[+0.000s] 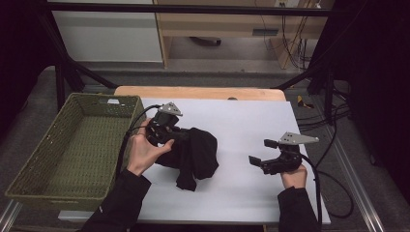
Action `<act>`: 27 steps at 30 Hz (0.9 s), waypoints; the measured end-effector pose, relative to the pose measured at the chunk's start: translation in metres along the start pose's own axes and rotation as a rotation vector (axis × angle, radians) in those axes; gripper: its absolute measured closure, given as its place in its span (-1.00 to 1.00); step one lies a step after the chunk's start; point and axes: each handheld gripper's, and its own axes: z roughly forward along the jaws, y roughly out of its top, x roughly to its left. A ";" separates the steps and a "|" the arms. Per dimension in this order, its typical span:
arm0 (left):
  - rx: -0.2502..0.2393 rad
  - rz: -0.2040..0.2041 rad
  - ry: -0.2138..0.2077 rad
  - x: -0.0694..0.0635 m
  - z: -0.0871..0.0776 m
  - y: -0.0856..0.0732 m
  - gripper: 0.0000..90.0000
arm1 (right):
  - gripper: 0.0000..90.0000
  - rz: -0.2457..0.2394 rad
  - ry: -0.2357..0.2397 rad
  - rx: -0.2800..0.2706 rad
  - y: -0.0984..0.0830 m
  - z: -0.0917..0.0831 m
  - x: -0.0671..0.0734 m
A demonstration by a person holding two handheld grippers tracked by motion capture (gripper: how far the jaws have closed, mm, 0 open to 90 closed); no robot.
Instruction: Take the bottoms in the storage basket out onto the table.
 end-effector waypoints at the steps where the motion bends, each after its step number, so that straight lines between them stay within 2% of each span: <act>1: 0.003 -0.001 -0.001 0.000 0.001 -0.001 0.83 | -0.91 0.001 0.000 0.000 0.000 0.000 0.000; 27: 0.076 -0.013 -0.006 0.001 0.034 -0.024 0.80 | -0.91 0.001 -0.001 0.000 0.000 0.000 0.000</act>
